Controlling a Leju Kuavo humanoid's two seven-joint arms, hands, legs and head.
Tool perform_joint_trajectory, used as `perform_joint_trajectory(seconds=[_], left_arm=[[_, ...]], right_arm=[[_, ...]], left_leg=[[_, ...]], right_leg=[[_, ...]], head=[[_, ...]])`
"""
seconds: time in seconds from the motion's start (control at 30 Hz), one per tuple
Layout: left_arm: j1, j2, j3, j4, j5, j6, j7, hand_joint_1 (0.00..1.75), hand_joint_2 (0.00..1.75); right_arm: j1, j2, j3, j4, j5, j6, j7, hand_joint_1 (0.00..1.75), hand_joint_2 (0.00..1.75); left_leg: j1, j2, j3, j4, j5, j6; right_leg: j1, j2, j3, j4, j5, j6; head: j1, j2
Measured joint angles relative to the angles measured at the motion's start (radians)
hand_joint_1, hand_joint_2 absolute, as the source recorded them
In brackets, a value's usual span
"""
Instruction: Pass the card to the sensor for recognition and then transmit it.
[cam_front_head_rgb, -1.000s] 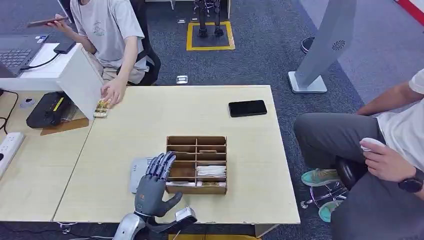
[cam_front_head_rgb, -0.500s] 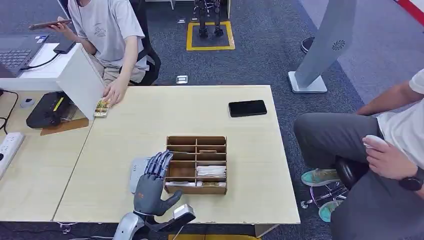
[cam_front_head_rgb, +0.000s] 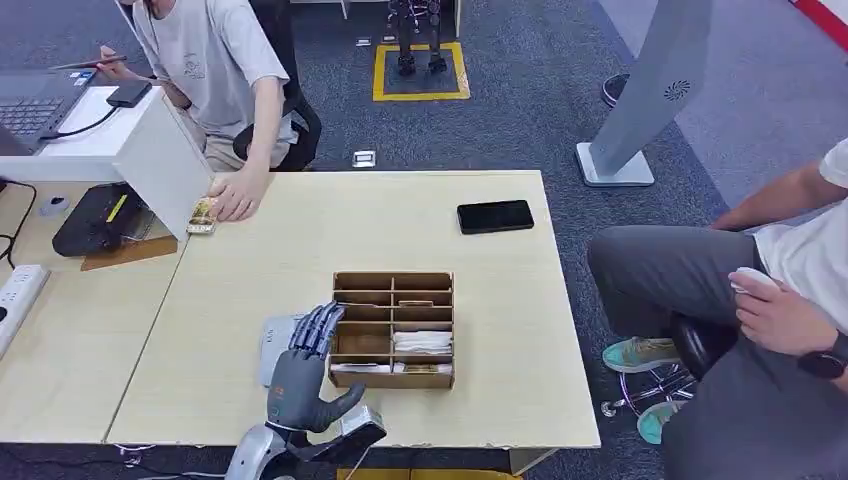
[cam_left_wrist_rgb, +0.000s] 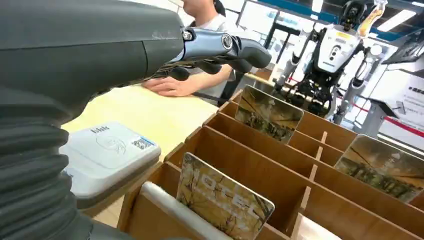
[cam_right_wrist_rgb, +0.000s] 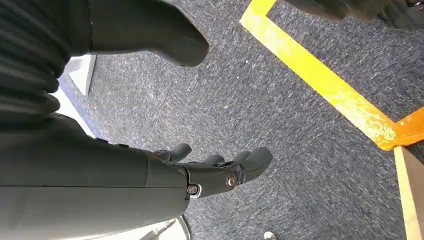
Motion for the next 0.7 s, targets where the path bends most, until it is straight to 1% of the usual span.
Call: perform_joint_trajectory(seconds=[0.27, 0.7], left_arm=[[0.002, 0.000, -0.006, -0.002, 0.036, -0.031, -0.024, 0.00, 1.75], [0.002, 0.000, -0.026, -0.002, 0.056, -0.044, -0.039, 0.00, 1.75]], right_arm=[[0.000, 0.000, 0.000, 0.000, 0.000, 0.000, -0.006, 0.00, 1.75], [-0.001, 0.000, 0.000, 0.000, 0.001, 0.000, -0.007, 0.00, 1.75]], left_leg=[[0.000, 0.000, 0.000, 0.000, 0.000, 0.000], [0.000, 0.000, 0.000, 0.000, 0.000, 0.000]], right_leg=[[0.000, 0.000, 0.000, 0.000, 0.000, 0.000], [0.000, 0.000, 0.000, 0.000, 0.000, 0.000]], head=[[0.000, 0.000], [0.000, 0.000]])
